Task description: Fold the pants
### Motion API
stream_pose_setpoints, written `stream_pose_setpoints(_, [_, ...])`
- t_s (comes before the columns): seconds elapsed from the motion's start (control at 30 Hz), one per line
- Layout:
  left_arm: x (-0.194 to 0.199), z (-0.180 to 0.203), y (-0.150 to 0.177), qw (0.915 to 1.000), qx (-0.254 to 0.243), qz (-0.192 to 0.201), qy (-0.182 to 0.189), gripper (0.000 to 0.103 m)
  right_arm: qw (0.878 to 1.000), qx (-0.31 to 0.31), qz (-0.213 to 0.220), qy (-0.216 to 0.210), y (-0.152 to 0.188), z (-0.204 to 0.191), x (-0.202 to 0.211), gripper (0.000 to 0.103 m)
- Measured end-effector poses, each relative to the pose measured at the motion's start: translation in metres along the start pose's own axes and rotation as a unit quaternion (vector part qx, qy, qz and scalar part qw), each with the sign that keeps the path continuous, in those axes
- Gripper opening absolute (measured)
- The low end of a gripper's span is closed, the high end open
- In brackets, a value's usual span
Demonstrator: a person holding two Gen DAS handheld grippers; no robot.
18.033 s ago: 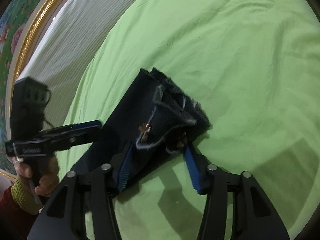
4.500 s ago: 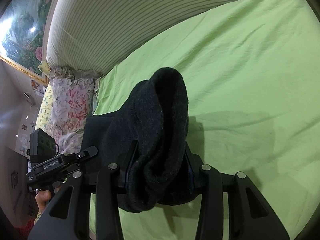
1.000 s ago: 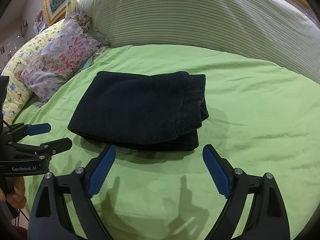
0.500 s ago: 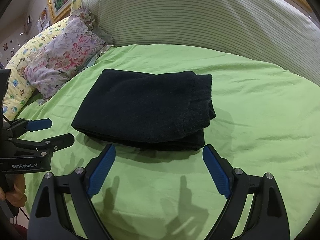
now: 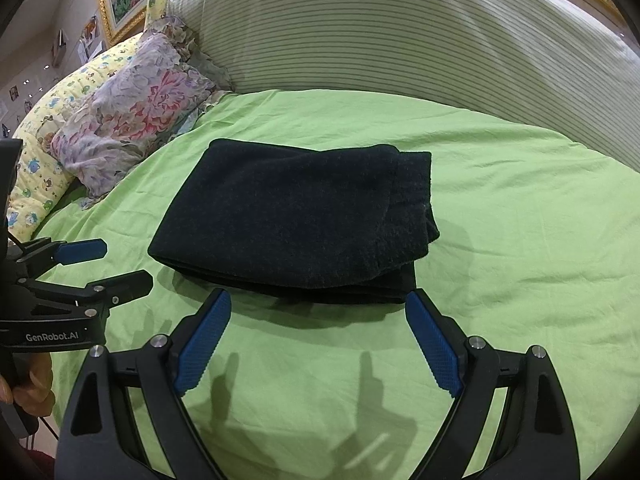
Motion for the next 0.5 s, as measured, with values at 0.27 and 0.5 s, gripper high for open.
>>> stream_pose_setpoints(0.27, [-0.0006,0.0008,-0.0008,1.0,-0.003,0.002,-0.001,0.086,1.0,-0.001,0.002,-0.001,-0.0016,-0.0025,0.0025,0.089])
stream_pose_setpoints(0.5, [0.0007,0.0013,-0.0013,1.0,-0.003,0.005,-0.003,0.086,1.0,-0.003,0.006,-0.005,-0.0037,-0.0026,0.0035,0.089])
Point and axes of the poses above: each gripper's, at about its wrist camera, not at the fingertips, and x roughly against the way its jaws point, z to its right, y to its underside, the point moved 9 cm from there along -x, roughly the way its jaws point, and after that the axes turned 4 degrees about y, right-handed, at the moved point
